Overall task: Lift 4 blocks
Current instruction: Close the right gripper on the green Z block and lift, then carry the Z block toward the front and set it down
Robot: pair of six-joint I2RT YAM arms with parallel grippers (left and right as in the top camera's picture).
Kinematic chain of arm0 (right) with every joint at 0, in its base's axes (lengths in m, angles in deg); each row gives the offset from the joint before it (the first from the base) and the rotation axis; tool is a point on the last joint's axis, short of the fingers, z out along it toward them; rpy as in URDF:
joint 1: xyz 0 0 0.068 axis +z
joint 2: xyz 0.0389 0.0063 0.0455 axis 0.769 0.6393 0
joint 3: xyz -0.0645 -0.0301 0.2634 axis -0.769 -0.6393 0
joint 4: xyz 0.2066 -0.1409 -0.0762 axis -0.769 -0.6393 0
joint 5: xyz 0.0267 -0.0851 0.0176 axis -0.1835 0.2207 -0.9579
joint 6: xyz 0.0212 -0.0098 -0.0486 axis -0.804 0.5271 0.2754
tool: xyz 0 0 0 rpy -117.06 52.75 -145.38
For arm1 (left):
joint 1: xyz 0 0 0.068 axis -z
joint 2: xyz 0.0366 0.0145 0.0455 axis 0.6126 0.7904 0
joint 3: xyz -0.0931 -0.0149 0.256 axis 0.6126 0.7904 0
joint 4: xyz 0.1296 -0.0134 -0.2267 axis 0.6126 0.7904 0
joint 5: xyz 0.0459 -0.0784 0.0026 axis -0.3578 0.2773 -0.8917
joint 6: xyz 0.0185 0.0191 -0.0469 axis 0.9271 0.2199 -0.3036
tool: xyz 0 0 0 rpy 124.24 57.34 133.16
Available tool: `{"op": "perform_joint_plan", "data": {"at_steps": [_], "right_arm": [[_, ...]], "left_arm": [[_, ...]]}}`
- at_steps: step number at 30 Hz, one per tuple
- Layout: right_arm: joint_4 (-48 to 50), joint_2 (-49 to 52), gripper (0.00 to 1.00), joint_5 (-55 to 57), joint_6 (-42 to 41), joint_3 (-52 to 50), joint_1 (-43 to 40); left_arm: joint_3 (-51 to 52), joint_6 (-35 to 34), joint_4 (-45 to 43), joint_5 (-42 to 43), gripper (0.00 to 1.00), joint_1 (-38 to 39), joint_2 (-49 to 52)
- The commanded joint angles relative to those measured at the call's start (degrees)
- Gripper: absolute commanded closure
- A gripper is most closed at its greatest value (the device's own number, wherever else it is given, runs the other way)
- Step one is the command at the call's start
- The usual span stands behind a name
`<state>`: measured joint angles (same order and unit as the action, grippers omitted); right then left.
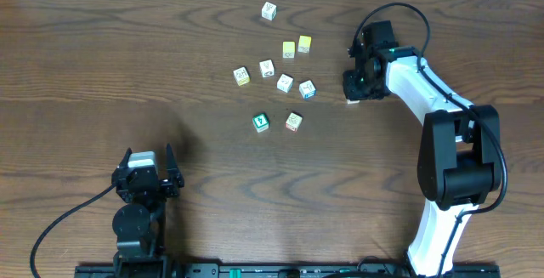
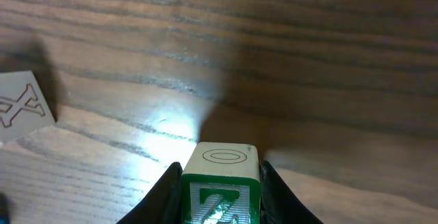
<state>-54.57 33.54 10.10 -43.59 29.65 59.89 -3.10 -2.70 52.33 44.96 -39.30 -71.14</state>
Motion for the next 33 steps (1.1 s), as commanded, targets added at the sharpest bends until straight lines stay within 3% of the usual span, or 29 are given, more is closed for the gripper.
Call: {"op": "perform_joint_plan", "data": {"at_steps": [1,4,16,21,28,33], "right_arm": [[-1.95,0.24,0.94,-1.92,-1.75,0.42,1.22],[-3.8,-1.22,0.98,-2.23,-1.73,1.46,1.53],[-13.03,-21.33,0.98,-1.01,-5.73,1.77,1.9],[-15.21,-28.0,0.99,1.81,-8.0,-3.85,3.91],[-0.04,-33.48,0.99,1.9,-14.58,-26.18,11.85],[7.13,-33.35,0.99,5.84,-19.8,-34.29,16.37]], "left_arm": [[1.01,0.55,2.36,-0.5,0.24,-0.39,0.0],[1.01,0.55,2.36,-0.5,0.24,-0.39,0.0],[1.01,0.55,2.36,-0.5,0.24,-0.39,0.0],[1.01,0.55,2.36,-0.5,0.24,-0.39,0.0],[1.01,0.52,2.36,-0.48,0.24,-0.39,0.0],[1.01,0.55,2.36,-0.48,0.24,-0.39,0.0]]}}
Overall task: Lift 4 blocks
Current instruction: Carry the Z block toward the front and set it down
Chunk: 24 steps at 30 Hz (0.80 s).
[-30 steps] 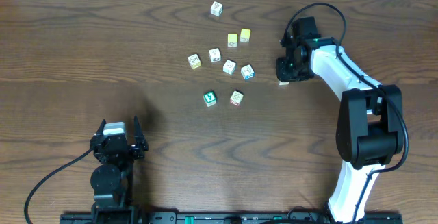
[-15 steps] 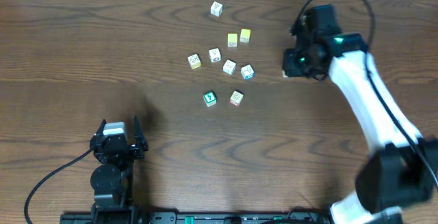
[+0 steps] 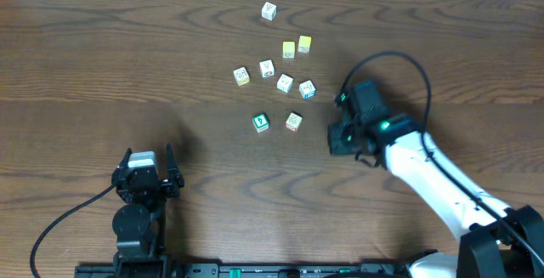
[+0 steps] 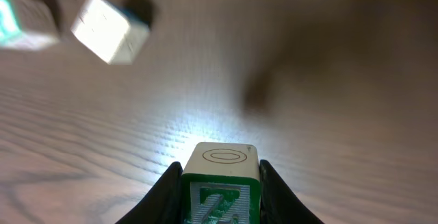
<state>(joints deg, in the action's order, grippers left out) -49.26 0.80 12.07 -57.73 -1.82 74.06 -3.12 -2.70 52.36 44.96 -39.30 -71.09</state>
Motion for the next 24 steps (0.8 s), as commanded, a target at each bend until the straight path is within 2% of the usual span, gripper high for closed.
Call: {"op": "perform_joint_plan", "data": {"at_steps": [1,11,19,24], "right_arm": [[1.99,-0.61,0.99,5.2,-6.73,-3.67,2.64],[7.17,-0.61,0.99,7.43,-11.37,-9.84,3.26],[8.26,-0.59,0.98,4.17,-11.41,-10.88,3.32],[8.44,-0.28,0.95,4.17,-11.39,-11.04,3.32]], "left_arm": [[1.03,0.52,2.34,-0.48,0.24,-0.39,-0.04],[1.03,0.52,2.36,-0.46,0.24,-0.39,-0.04],[1.03,0.52,2.36,-0.46,0.24,-0.39,-0.04],[1.03,0.52,2.36,-0.48,0.24,-0.39,-0.04]]}}
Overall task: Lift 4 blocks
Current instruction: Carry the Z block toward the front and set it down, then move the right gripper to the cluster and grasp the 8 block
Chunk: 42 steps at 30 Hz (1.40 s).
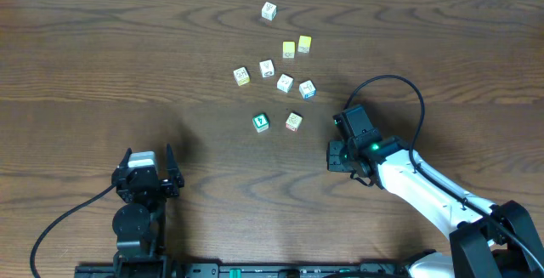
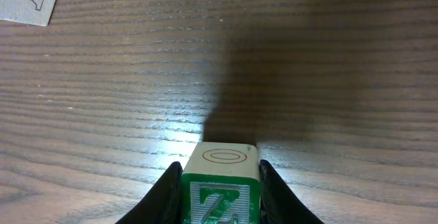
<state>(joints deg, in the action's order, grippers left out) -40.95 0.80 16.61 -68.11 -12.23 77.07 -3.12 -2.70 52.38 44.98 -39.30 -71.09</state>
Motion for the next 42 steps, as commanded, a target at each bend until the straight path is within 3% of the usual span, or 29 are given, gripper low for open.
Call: {"op": "perform_joint_plan", "data": {"at_steps": [1,13,17,19,25,31,33,36,42], "right_arm": [[0.11,-0.22,0.94,-0.35,-1.01,-0.63,0.31],[1.55,4.07,0.91,-0.37,-1.01,-0.66,0.31],[2.86,4.74,0.55,-0.35,0.83,-0.63,0.28],[2.93,4.63,0.46,-0.35,2.14,-0.26,0.28],[1.62,4.46,0.44,-0.55,2.78,0.07,0.28],[0.74,4.46,0.3,-0.13,5.95,3.72,0.24],[-0.57,4.46,0.3,-0.13,8.22,6.75,0.24],[-3.34,4.48,0.18,-0.33,13.53,12.37,0.24],[-5.79,4.55,0.14,-2.14,20.26,19.87,0.28]], "left_arm": [[1.03,0.52,2.34,-0.5,0.24,-0.39,-0.04],[1.03,0.52,2.32,-0.5,0.24,-0.39,-0.04],[1.03,0.52,2.34,-0.5,0.24,-0.39,-0.04],[1.03,0.52,2.34,-0.5,0.24,-0.39,-0.04],[1.03,0.52,2.34,-0.5,0.24,-0.39,-0.04],[1.03,0.52,2.34,-0.48,0.24,-0.39,-0.04],[1.03,0.52,2.34,-0.5,0.24,-0.39,-0.04],[1.03,0.52,2.34,-0.5,0.24,-0.39,-0.04],[1.03,0.52,2.32,-0.5,0.24,-0.39,-0.02]]}}
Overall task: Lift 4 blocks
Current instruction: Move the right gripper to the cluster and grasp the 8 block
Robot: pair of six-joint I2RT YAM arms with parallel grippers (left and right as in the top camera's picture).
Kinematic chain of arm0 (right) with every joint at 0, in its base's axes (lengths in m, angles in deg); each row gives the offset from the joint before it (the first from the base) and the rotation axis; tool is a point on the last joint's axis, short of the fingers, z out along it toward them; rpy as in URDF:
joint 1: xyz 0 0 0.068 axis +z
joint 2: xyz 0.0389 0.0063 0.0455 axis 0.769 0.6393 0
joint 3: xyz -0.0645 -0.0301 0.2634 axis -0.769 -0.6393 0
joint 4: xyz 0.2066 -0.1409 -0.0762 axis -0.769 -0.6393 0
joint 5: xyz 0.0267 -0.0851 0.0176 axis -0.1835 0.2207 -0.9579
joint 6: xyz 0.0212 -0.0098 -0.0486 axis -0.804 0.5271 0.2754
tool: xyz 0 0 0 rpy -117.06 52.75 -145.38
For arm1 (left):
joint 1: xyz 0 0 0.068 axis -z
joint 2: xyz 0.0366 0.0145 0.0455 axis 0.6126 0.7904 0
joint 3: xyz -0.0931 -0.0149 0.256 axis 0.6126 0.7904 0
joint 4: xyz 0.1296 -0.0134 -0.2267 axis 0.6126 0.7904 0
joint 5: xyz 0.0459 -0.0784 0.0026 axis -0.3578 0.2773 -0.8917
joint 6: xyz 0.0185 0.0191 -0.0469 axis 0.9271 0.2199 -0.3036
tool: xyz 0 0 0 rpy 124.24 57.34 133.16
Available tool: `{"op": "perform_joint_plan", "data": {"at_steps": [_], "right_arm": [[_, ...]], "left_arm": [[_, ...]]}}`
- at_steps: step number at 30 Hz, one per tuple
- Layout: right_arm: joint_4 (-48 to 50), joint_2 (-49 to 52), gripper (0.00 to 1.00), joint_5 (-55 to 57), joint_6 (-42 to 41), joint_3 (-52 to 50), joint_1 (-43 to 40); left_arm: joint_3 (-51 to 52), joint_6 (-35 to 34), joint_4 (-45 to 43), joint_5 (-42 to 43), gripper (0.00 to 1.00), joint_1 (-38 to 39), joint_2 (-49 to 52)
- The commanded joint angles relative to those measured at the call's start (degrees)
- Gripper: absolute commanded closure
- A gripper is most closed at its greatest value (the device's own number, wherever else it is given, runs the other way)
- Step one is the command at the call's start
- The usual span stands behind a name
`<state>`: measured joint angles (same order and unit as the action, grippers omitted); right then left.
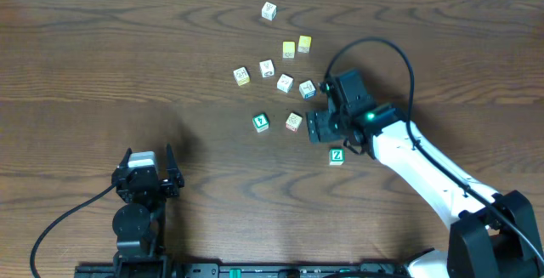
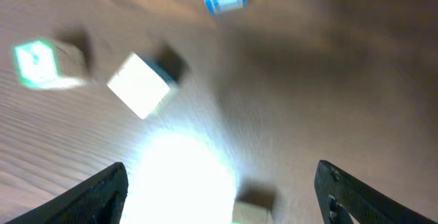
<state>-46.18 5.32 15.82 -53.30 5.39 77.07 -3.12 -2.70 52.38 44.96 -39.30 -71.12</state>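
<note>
The green Z block (image 1: 337, 156) lies alone on the table, and its top edge (image 2: 252, 210) shows blurred at the bottom of the right wrist view. My right gripper (image 1: 316, 127) (image 2: 222, 166) is wide open with nothing in it. It is just up-left of that block and next to the orange-marked block (image 1: 293, 121) (image 2: 142, 85). A green block (image 1: 260, 122) (image 2: 41, 63) lies further left. A blue-marked block (image 1: 307, 89) sits beyond the gripper. My left gripper (image 1: 146, 174) rests open at the front left.
Several more small blocks lie in a loose cluster at the table's far middle: two yellow ones (image 1: 289, 49), white ones (image 1: 267, 68) and one apart at the back (image 1: 269, 10). The right arm's cable (image 1: 399, 53) loops above the table.
My right gripper was shut on the green Z block low over the table. Now it is open, the block lies on the wood, and the gripper has moved up-left toward the cluster.
My right gripper held the Z block to the right of the cluster. Then it held the block nearer the front, then low over the table at the front right of the cluster. Now the block lies there, released, and the open gripper is by the cluster.
</note>
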Motion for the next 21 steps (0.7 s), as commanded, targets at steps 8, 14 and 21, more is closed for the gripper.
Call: {"op": "perform_joint_plan", "data": {"at_steps": [8,14,21], "right_arm": [[1.18,4.52,0.16,-8.0,12.7,2.71,0.28],[0.81,14.01,0.02,-12.63,17.81,6.58,0.42],[-7.04,23.8,0.1,-15.26,25.03,17.77,0.46]], "left_arm": [[1.03,0.52,2.32,-0.46,0.24,-0.39,-0.02],[1.03,0.52,2.32,-0.48,0.24,-0.39,0.0],[1.03,0.52,2.34,-0.48,0.24,-0.39,0.0]]}}
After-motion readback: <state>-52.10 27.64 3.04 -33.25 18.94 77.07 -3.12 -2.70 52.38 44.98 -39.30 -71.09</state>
